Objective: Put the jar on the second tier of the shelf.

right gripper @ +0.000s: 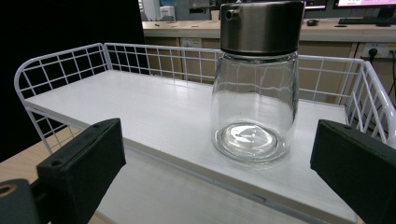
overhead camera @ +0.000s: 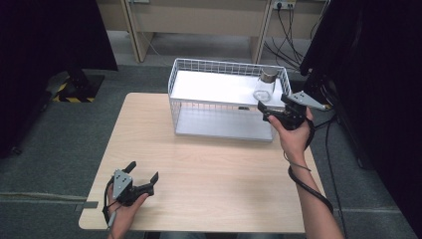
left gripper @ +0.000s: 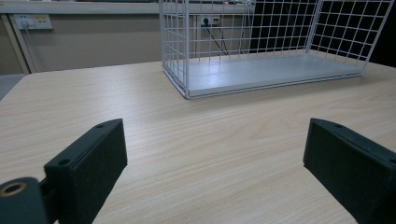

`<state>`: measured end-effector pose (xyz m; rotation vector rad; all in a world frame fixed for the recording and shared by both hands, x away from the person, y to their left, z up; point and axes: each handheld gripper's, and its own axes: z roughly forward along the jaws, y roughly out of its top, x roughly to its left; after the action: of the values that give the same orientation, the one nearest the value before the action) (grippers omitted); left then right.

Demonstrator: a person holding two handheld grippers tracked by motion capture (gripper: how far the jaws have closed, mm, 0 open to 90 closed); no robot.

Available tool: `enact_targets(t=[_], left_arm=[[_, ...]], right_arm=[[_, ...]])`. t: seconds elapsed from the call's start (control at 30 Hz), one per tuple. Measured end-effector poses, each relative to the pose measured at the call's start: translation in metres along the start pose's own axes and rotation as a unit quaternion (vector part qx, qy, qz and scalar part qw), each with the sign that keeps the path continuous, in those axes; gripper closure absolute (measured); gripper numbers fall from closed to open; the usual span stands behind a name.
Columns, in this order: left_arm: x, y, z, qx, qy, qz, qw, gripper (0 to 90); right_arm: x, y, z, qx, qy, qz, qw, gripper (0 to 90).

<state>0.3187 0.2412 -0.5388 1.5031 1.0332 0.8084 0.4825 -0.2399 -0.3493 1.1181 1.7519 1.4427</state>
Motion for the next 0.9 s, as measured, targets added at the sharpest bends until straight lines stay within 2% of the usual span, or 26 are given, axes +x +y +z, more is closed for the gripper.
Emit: enact_targets(t=[0.4,0.9], left_arm=[[0.000,0.000,0.000,0.000,0.000,0.001,1.0000,5.8],[0.000,0.000,0.000,0.001,0.001,0.000,1.0000,5.8]], right_arm=[[0.003,-0.018,-0.010,0.011,0.006,-0.002,0.9999,3.4],[0.001,-0.046,-0.021,0.028,0.008,0.002,0.9996,3.4]])
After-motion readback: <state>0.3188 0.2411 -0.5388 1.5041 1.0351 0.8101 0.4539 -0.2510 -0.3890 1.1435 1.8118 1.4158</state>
